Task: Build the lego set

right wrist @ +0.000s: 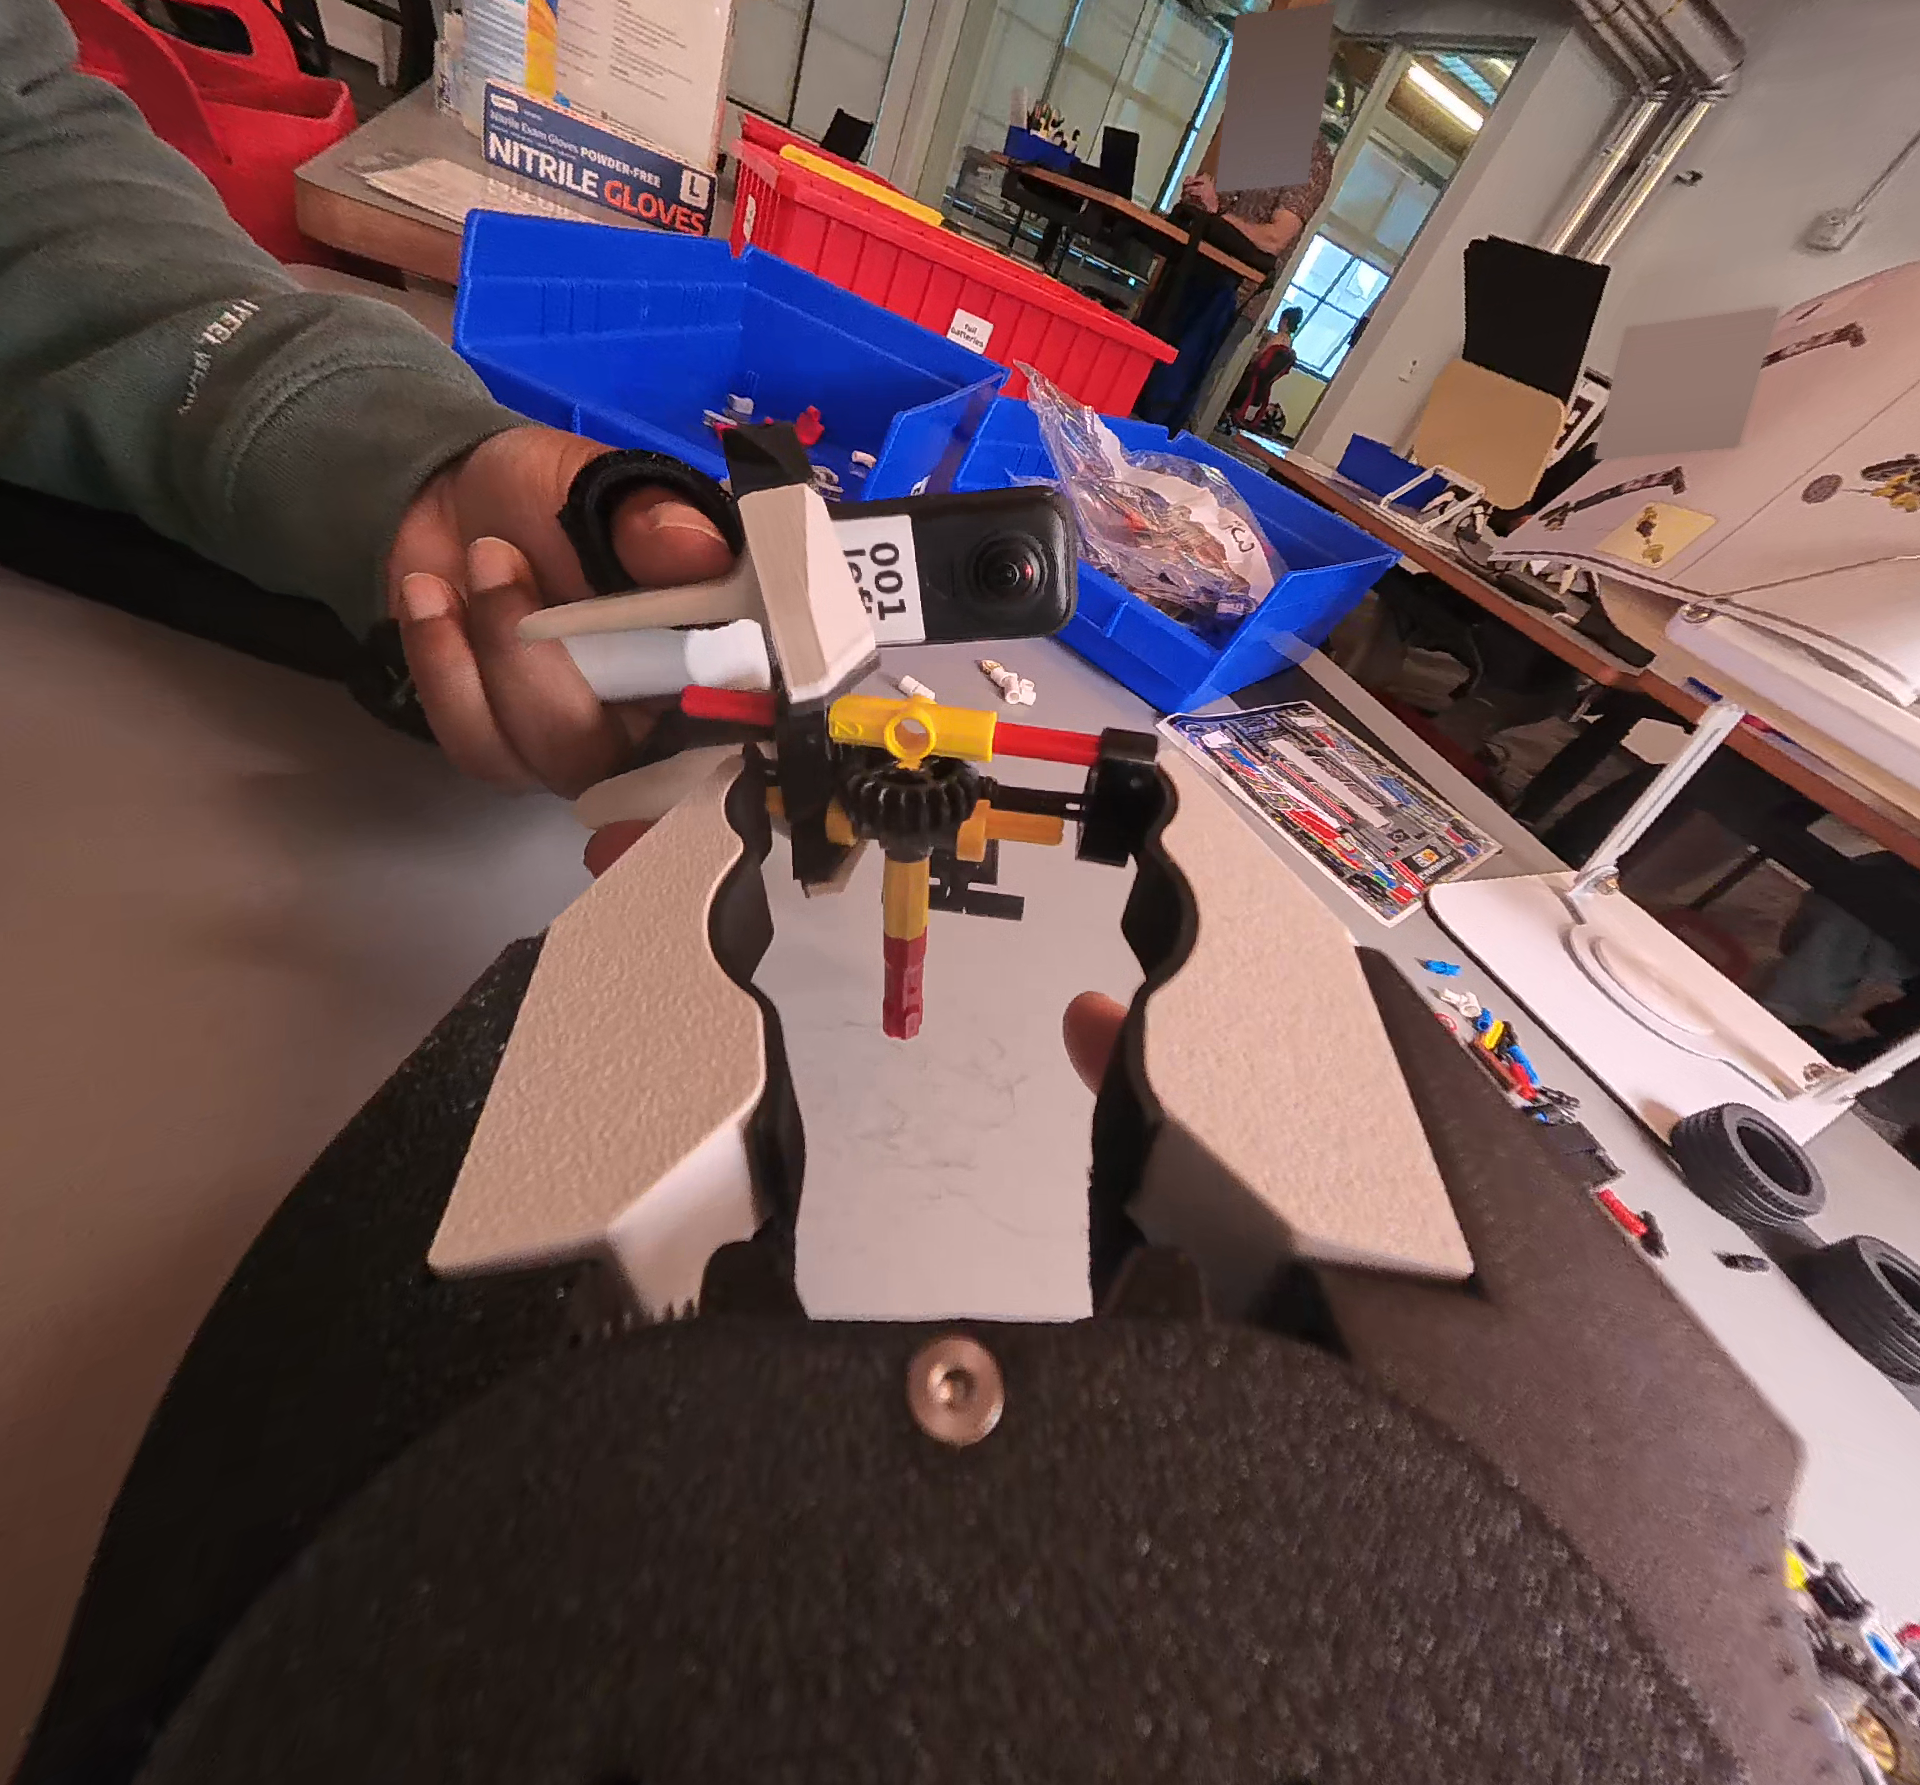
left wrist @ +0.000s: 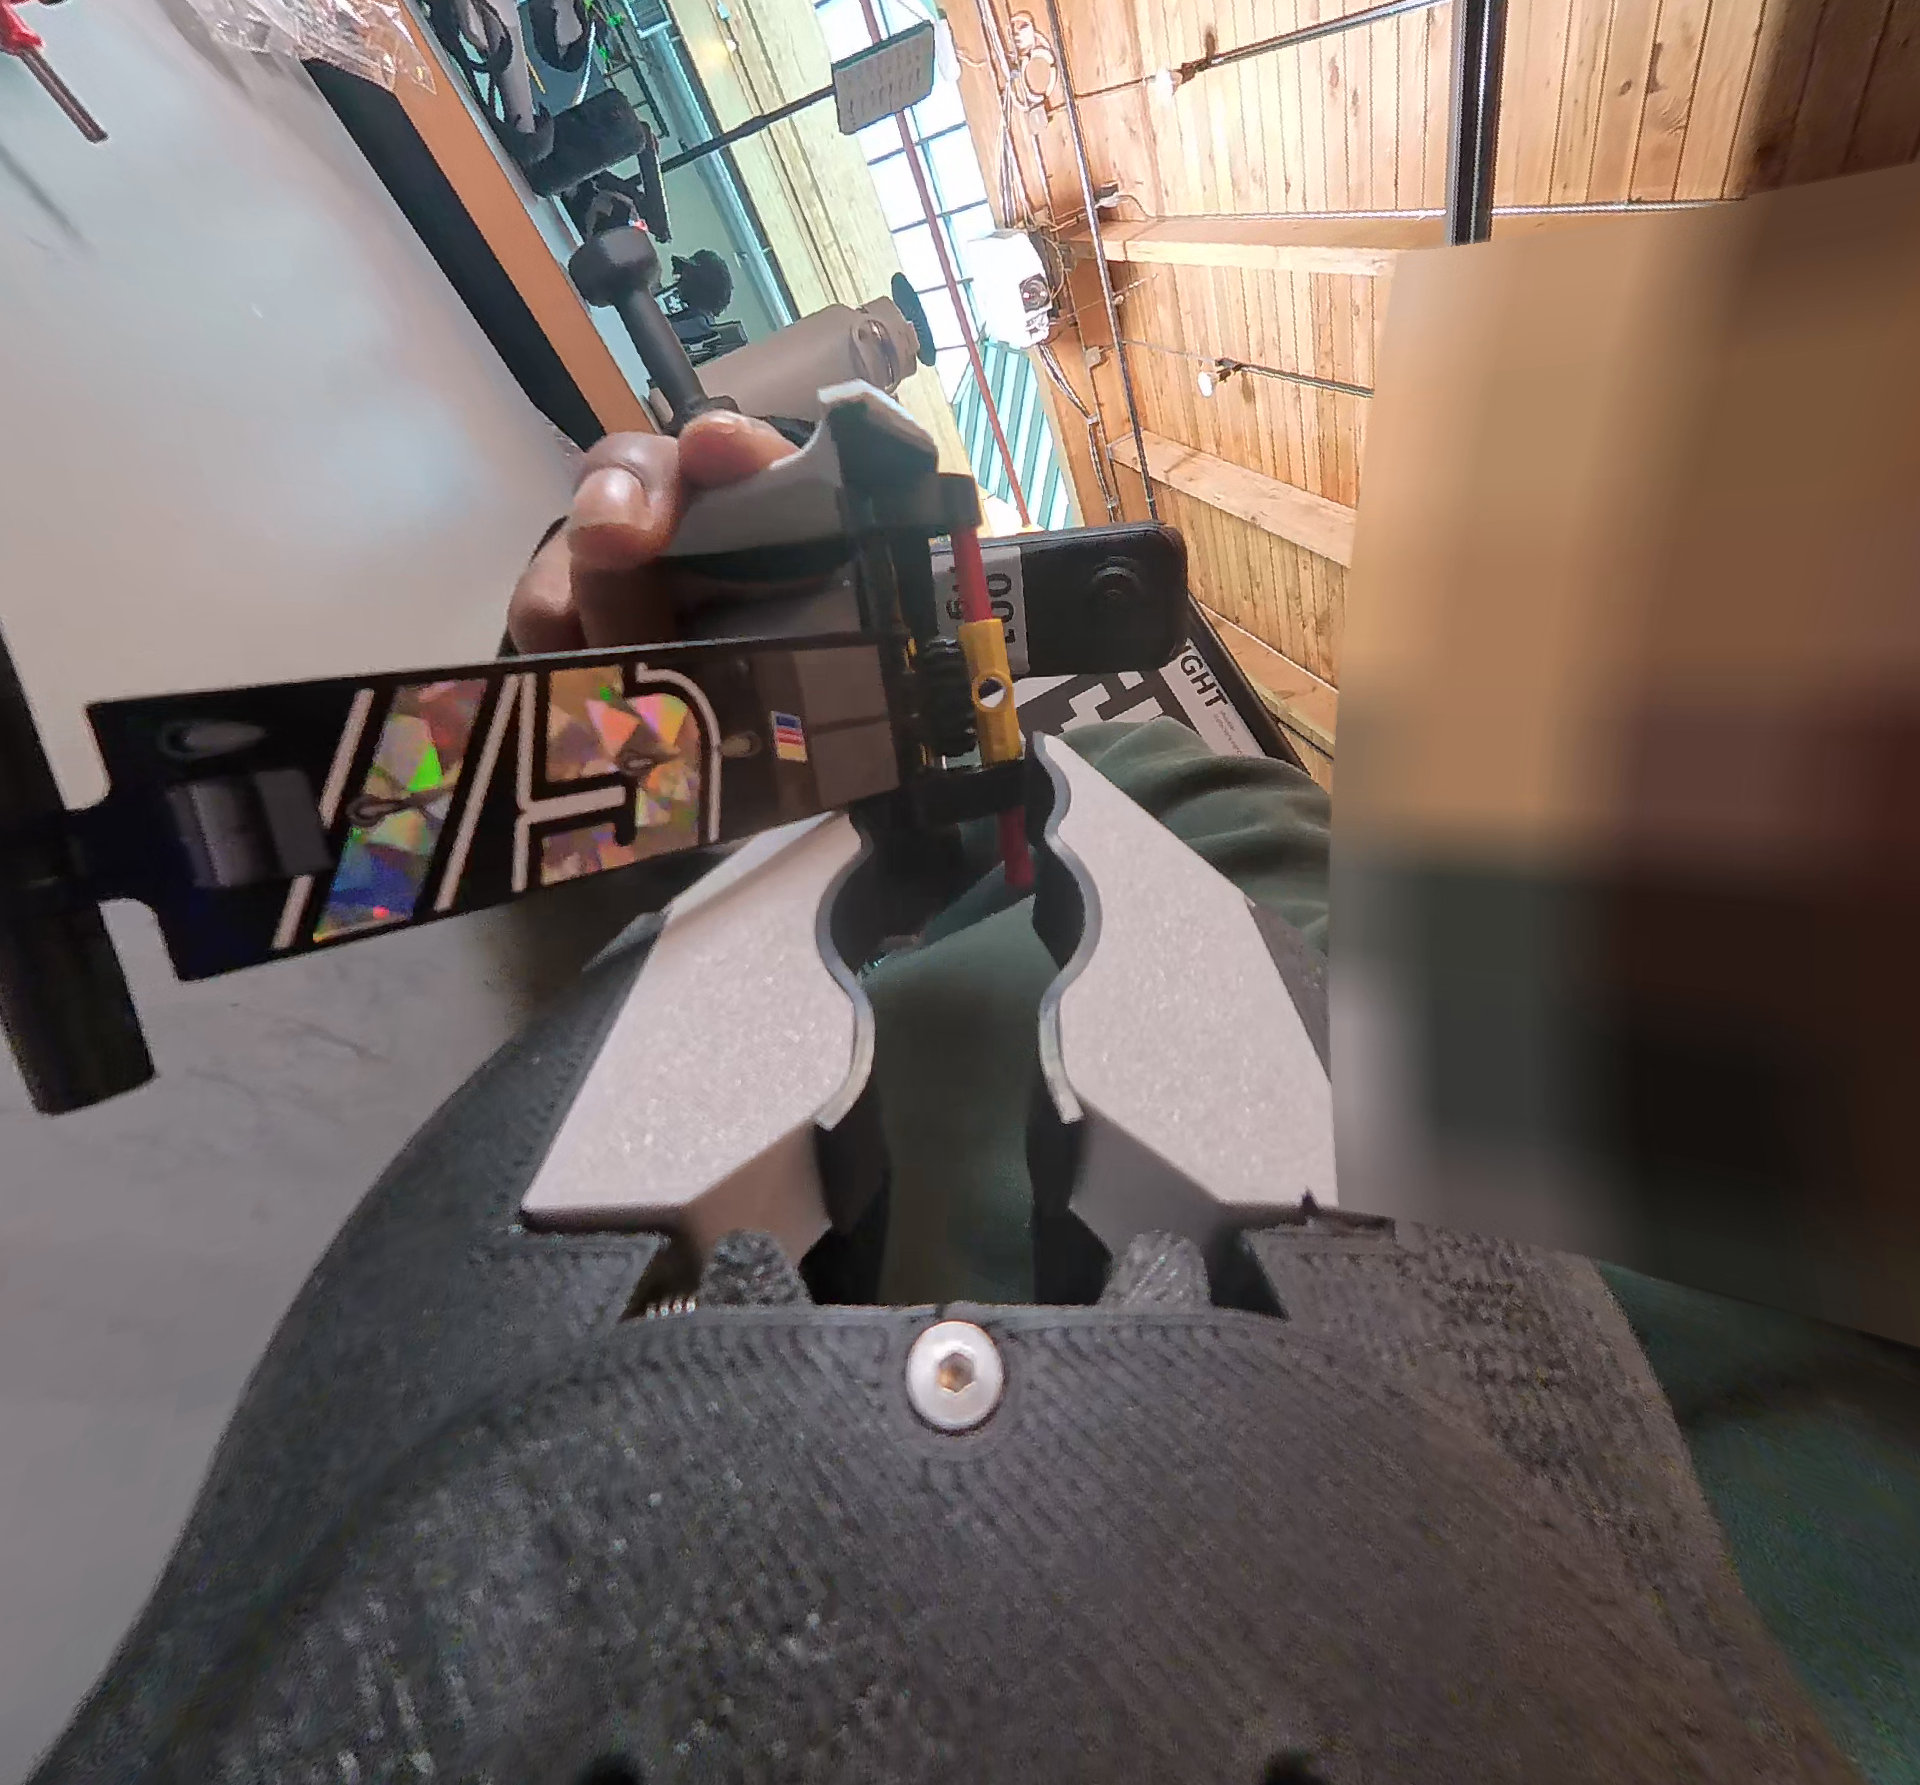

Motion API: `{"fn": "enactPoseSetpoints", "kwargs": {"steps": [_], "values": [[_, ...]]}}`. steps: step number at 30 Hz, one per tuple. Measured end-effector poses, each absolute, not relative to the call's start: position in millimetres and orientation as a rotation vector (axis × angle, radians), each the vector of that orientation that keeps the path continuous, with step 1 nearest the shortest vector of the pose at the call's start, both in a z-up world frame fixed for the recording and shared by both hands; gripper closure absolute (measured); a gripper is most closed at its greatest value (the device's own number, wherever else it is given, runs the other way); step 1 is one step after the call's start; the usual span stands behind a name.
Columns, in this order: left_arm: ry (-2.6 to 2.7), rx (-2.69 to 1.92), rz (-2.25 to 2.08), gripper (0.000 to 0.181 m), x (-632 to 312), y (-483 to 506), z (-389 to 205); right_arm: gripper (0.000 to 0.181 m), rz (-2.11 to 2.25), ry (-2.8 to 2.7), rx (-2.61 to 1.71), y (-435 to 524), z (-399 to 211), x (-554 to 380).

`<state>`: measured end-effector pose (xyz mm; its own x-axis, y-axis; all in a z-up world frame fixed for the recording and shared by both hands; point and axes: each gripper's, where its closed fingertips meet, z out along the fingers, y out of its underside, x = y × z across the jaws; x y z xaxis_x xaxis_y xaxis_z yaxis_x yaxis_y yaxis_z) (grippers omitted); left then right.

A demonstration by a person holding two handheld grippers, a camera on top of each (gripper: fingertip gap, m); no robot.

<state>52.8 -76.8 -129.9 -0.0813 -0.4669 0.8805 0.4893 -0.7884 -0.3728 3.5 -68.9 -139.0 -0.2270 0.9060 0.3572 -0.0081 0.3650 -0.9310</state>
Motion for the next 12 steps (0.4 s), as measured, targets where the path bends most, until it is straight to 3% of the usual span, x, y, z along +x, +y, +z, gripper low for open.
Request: {"fn": "enactPoseSetpoints", "kwargs": {"steps": [1, 12], "values": [[-0.023, -1.559, -1.928, 0.159, 53.2, -77.0, -129.8, 0.114, 1.066, -1.549, -0.835, -69.1, -138.9, 3.8], [-0.029, -1.535, -1.976, 0.159, 55.4, -79.1, -129.1, 0.114, 1.095, -1.566, -0.832, -71.9, -139.5, 5.6]]}}
